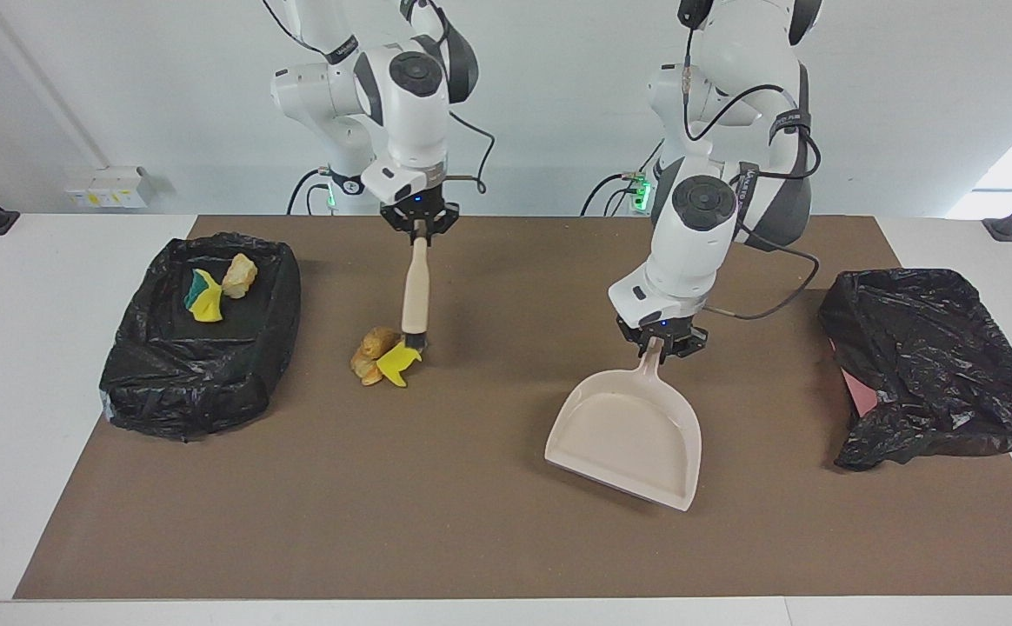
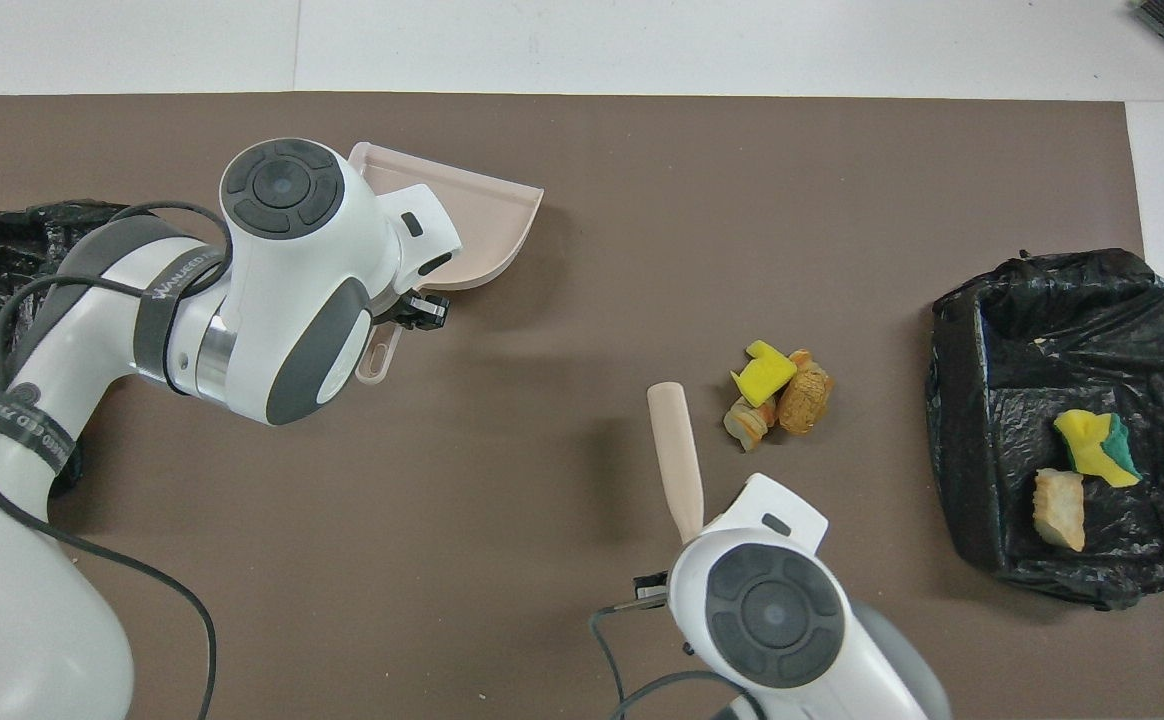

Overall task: Sweep and dump trash in bin
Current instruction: 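Place the dustpan with the left gripper while the right gripper lifts the brush, then sweep the debris pile into the dustpan with the right gripper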

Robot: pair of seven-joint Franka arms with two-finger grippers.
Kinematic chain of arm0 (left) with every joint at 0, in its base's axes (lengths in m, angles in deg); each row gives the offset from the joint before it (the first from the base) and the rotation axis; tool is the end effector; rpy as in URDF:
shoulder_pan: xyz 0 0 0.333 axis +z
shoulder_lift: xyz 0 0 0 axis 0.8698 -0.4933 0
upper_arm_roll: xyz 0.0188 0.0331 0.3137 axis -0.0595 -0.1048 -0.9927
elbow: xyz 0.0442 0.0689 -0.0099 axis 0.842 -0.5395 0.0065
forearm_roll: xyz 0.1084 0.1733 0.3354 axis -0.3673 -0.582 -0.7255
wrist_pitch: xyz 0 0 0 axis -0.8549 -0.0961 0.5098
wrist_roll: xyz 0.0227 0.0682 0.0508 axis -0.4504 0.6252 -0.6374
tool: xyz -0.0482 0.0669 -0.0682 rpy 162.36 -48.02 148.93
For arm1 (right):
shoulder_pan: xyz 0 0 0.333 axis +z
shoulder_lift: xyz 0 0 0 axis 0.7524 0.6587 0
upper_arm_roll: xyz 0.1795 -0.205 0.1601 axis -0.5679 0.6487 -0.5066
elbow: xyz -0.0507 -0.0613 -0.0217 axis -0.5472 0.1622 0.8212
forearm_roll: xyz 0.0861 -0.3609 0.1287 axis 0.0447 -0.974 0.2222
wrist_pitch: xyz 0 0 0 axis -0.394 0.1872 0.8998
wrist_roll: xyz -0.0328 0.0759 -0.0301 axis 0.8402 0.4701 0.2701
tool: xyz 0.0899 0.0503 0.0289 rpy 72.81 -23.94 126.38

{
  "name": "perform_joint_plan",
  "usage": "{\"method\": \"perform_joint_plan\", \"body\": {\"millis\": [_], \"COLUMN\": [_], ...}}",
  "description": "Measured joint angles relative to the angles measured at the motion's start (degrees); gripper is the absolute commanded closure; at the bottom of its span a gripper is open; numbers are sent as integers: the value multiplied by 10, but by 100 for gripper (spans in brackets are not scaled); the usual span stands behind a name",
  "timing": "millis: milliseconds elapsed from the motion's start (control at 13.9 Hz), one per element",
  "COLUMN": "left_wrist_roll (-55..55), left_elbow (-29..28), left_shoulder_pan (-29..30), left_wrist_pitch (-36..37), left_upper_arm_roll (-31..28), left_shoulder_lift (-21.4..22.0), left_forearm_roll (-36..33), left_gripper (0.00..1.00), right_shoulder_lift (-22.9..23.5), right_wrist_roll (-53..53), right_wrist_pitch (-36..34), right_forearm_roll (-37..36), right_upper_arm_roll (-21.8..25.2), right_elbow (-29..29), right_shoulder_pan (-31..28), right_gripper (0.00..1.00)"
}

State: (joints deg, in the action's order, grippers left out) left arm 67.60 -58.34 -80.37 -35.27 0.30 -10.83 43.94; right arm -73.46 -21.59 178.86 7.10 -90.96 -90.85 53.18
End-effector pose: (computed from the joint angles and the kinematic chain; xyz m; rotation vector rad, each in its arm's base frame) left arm 0.5947 -0.2469 0.4263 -2.9341 0.9455 0.0624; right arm 0.4237 0.1812 0.4392 2.9755 -0.0188 -0.1037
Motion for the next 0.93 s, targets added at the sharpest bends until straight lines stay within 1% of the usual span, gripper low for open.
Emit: {"method": "perform_joint_plan", "body": {"millis": [215, 359, 503, 718, 934], "left_wrist_roll": [201, 282, 343, 442, 464], "left_elbow": [-11, -24, -53, -131, -183], "left_shoulder_pan": [26, 32, 31, 20, -22], "left_wrist_pitch": [4, 0, -34, -119, -130], "left_upper_arm_roll": [-1, -2, 2, 10, 13], "left_shoulder_lift": [5, 9, 19, 51, 85], "left_forearm_roll": [0, 0, -7, -27, -30], "left_gripper": [100, 100, 100, 100, 100], "right_shoulder_lift": [11, 24, 44, 75, 93], "right_wrist_roll": [-81, -130, -160, -156, -127], "right_wrist_pitch": [7, 32, 59, 61, 61], "right_forearm_roll": [-37, -58, -64, -64, -61], "right_upper_arm_roll": [1, 1, 1, -5, -9], "right_elbow": [-6, -13, -21, -25, -28], "right_shoulder_pan": [-77, -127, -159, -156, -119], "right_gripper": [100, 100, 100, 100, 100]}}
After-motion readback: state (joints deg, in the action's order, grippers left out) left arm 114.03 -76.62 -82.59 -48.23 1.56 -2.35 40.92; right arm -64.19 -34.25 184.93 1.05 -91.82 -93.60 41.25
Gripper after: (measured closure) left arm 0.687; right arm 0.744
